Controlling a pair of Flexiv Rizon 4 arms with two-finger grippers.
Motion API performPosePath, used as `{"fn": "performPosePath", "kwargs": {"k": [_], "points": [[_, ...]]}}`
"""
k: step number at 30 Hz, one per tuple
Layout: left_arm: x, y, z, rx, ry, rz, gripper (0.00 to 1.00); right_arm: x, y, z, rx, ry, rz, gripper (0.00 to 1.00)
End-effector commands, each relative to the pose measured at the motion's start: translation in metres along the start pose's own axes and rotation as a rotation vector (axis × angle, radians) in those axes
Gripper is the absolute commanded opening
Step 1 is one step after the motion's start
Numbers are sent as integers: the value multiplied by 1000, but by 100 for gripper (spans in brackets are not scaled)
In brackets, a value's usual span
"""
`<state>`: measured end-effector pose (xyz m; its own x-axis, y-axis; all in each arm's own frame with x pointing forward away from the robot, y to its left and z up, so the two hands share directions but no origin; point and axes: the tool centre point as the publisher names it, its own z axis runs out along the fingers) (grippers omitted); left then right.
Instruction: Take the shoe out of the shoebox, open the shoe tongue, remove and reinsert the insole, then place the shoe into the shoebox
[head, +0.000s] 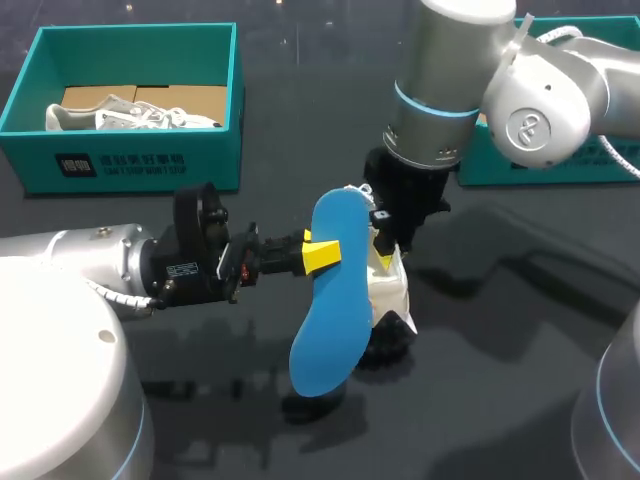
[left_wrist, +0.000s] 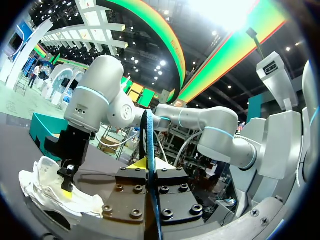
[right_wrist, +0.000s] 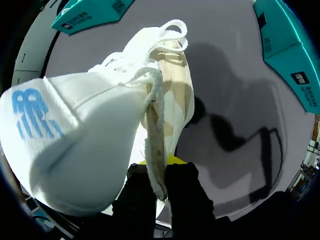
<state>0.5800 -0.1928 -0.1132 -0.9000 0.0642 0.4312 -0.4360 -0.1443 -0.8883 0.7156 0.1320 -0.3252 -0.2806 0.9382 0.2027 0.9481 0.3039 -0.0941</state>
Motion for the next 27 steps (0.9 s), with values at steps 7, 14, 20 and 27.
{"fn": "performPosePath", "kwargs": {"k": [7,14,20,27], "points": [[1,1,0,2,-2,1,0,-2,-5,11,-150,86,263,0],[1,1,0,2,-2,1,0,1,-5,17,-158,75,237,0],[1,1,0,2,-2,1,0,5,-2,20,-150,52,197,0],[1,1,0,2,-2,1,0,8,1,26,-139,17,146,0]]}}
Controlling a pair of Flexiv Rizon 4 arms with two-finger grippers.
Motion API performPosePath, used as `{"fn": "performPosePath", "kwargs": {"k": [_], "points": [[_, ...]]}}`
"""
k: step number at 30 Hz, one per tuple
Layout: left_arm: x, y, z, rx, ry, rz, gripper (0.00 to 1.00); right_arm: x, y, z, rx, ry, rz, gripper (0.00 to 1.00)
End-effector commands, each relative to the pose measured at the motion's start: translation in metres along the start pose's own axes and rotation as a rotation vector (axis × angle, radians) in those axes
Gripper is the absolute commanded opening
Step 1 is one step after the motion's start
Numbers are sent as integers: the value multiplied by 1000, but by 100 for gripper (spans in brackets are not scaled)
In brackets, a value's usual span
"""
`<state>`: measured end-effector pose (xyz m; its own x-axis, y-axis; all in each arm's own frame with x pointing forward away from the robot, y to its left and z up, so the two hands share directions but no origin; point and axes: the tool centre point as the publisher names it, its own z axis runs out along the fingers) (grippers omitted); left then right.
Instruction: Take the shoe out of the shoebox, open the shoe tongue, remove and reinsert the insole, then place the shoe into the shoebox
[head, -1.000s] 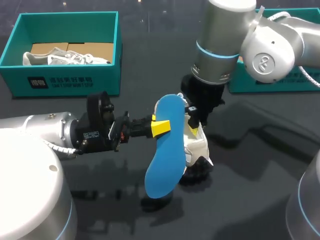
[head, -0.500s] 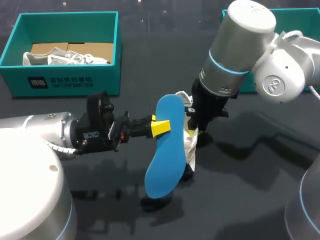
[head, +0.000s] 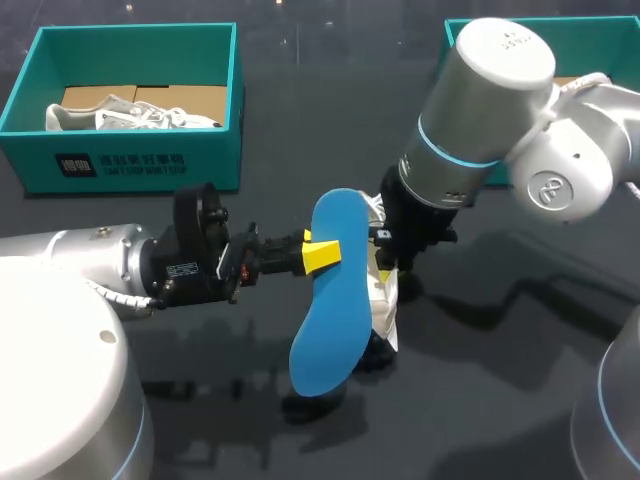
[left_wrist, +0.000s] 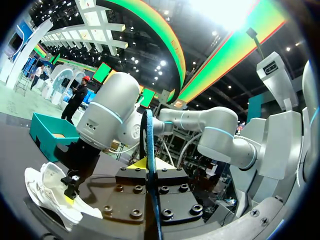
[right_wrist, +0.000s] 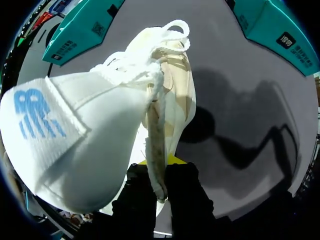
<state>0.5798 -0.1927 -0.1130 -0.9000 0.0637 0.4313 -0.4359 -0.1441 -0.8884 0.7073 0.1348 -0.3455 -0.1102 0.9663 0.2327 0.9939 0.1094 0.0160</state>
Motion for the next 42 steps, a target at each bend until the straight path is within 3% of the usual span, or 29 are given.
{"fn": "performPosePath", "kwargs": {"k": [1,21,41,42], "points": [[1,1,0,2,-2,1,0,8,3,7,14,-29,-39,0],[1,1,0,2,-2,1,0,4,5,28,59,-14,-39,0],[1,1,0,2,-2,1,0,6,-4,37,76,15,53,0],[1,1,0,2,-2,1,0,6,-4,37,76,14,57,4]]}}
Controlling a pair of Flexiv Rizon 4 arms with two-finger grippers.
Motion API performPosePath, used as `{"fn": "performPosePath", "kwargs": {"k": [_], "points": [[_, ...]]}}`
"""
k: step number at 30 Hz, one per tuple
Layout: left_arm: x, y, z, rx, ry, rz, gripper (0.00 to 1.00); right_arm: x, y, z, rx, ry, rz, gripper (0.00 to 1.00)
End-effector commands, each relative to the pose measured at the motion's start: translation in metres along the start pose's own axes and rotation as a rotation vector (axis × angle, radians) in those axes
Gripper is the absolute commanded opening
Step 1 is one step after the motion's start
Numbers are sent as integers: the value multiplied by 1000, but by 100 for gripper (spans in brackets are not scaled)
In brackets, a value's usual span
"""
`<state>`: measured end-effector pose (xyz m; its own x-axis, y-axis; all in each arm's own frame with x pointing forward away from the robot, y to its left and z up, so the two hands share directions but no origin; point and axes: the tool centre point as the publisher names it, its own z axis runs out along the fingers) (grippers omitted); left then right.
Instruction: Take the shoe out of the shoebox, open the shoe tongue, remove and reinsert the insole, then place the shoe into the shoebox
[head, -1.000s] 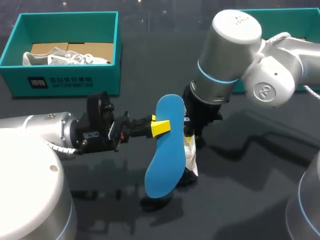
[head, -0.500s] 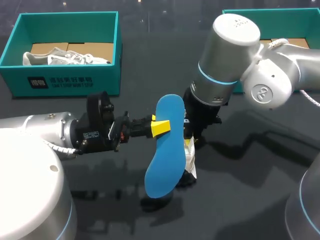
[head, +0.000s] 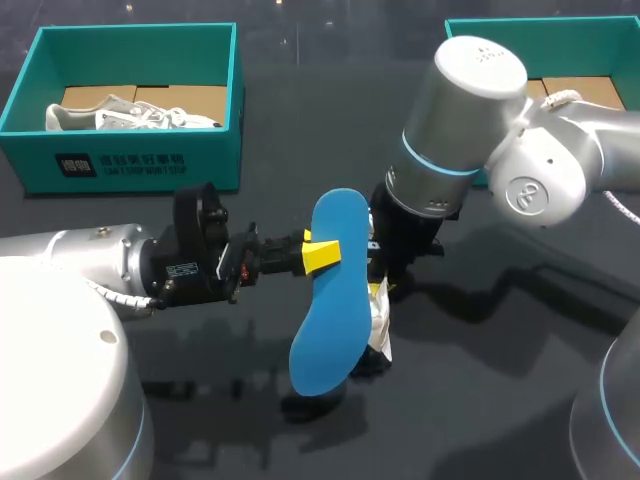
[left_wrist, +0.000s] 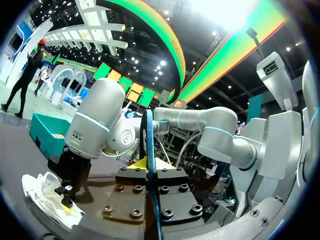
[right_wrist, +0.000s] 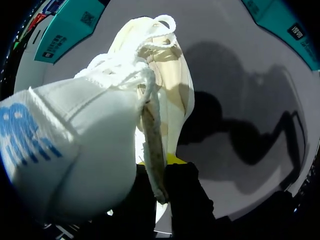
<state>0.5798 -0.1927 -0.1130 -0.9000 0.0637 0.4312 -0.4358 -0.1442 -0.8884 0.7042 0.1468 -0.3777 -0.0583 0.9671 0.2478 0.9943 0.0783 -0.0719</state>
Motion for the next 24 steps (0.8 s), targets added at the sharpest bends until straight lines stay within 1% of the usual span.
{"fn": "performPosePath", "kwargs": {"k": [1,2,3,4,5,7,9,14,15,16,17,24], "points": [[1,1,0,2,-2,1,0,1,-2,3,-2,-4,9,26],[1,1,0,2,-2,1,0,2,-2,3,-3,-5,15,42],[1,1,0,2,-2,1,0,1,-3,2,-4,-4,21,49],[1,1,0,2,-2,1,0,1,-3,0,-5,-6,30,94],[1,1,0,2,-2,1,0,1,-4,-2,-5,-7,46,100],[1,1,0,2,-2,1,0,1,-5,-9,5,-8,78,100],[1,1,0,2,-2,1,0,-2,-6,-20,23,14,106,100],[1,1,0,2,-2,1,0,-16,-6,-50,65,100,155,100],[1,1,0,2,-2,1,0,-18,-5,-57,97,122,160,100],[1,1,0,2,-2,1,0,-22,-2,-63,156,171,168,100],[1,1,0,2,-2,1,0,-27,1,-70,218,234,141,100],[1,1,0,2,-2,1,0,-27,1,-70,218,234,141,100]]}}
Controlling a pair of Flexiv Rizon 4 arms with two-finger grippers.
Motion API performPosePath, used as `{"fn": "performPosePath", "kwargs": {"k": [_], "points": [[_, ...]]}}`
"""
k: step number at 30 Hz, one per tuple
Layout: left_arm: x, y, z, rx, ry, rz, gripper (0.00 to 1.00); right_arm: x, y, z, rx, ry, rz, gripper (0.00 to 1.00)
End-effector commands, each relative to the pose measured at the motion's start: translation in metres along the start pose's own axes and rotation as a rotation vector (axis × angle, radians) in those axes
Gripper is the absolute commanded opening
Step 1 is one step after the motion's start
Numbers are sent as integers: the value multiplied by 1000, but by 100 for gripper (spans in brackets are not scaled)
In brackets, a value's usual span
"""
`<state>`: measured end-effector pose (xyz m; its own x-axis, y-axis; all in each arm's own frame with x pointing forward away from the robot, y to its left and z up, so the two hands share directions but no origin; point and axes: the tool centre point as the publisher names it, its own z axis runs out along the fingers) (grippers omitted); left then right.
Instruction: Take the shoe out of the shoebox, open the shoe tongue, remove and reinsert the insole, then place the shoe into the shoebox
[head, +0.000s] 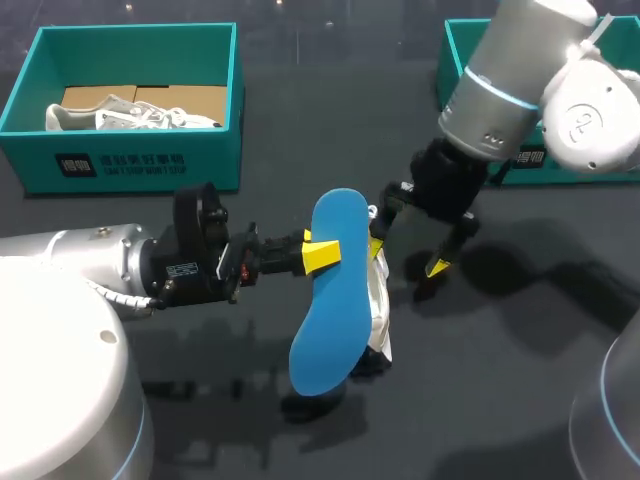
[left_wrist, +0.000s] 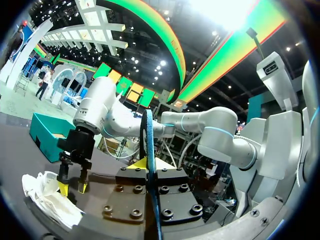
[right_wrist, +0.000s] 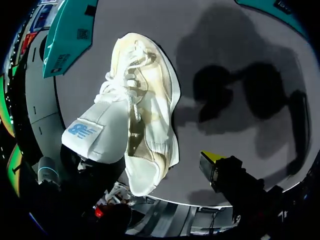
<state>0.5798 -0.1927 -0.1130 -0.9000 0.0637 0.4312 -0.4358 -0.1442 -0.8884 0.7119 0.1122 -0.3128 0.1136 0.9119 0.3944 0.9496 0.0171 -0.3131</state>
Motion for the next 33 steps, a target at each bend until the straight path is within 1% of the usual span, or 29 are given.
{"fn": "performPosePath", "kwargs": {"k": [1,6,7,8,9,11,12,14,15,16,18,19,31,32,33], "points": [[1,1,0,2,-2,1,0,-9,2,0,8,46,-1,100],[1,1,0,2,-2,1,0,-9,2,0,8,46,-1,100],[1,1,0,2,-2,1,0,-12,1,-6,-27,102,-8,100],[1,1,0,2,-2,1,0,-15,-1,-12,-74,136,-4,100],[1,1,0,2,-2,1,0,-16,-3,-19,-124,164,-3,100],[1,1,0,2,-2,1,0,-17,-8,-33,-200,210,-26,100],[1,1,0,2,-2,1,0,-18,-10,-39,-226,226,-37,100],[1,1,0,2,-2,1,0,-20,-10,-51,-269,289,-74,100],[1,1,0,2,-2,1,0,-19,-13,-56,-293,309,-99,100],[1,1,0,2,-2,1,0,-20,-16,-61,-311,351,-122,100],[1,1,0,2,-2,1,0,-21,-17,-66,-340,420,-141,100],[1,1,0,2,-2,1,0,-21,-19,-67,-345,476,-153,100],[1,1,0,2,-2,1,0,-21,-19,-67,-345,476,-153,100],[1,1,0,2,-2,1,0,-17,-20,-68,-347,482,-156,100],[1,1,0,2,-2,1,0,-15,-20,-69,-390,505,-137,100]]}}
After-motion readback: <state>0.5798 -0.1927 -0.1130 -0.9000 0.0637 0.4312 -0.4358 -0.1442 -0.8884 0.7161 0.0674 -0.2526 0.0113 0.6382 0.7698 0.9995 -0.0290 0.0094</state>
